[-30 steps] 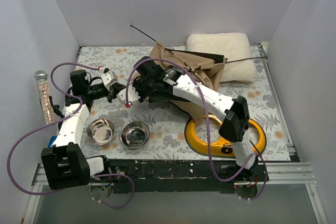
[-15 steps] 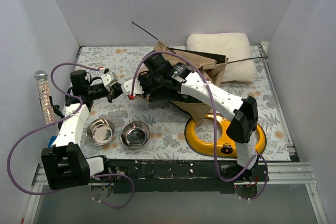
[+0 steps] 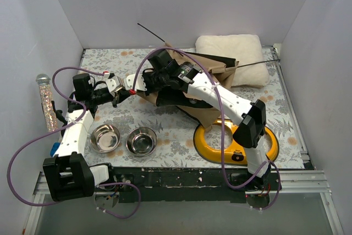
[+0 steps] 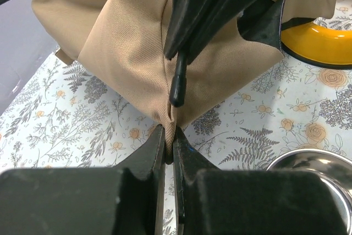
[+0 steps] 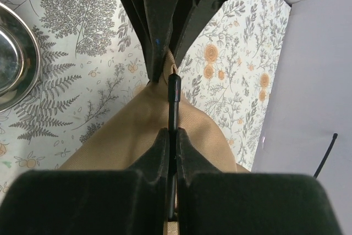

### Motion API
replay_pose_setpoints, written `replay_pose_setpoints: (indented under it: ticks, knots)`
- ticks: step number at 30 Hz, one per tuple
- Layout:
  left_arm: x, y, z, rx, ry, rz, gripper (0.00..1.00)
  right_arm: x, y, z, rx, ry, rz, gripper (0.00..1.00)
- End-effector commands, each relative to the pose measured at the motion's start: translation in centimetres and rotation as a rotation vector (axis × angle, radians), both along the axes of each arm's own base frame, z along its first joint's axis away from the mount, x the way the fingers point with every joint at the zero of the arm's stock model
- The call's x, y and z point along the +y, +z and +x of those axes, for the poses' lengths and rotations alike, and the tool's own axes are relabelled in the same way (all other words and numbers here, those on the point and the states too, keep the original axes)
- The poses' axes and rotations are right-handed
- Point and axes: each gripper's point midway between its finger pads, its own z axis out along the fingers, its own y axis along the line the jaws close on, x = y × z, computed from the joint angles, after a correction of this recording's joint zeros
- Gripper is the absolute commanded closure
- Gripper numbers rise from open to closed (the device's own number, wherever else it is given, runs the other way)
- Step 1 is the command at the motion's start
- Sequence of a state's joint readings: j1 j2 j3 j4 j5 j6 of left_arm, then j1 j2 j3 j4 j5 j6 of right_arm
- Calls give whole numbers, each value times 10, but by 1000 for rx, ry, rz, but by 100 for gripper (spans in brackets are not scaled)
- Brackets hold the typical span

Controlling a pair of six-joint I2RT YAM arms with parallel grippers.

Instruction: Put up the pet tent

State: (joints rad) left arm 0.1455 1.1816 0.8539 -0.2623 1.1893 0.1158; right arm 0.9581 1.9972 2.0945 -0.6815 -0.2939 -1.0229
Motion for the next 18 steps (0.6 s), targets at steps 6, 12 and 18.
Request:
replay_pose_setpoints:
  ticks: [6,12,18]
  knots:
    - [-2,16,-3,-63,-15,13,100,-5,-6,9,-28,-39,-49,99]
    - [-3,15,-3,-63,-16,15,100,-4,-5,8,-18,-37,-37,99]
    - [-3,12,-3,-63,-17,18,100,-1,11,5,-5,-39,23,99]
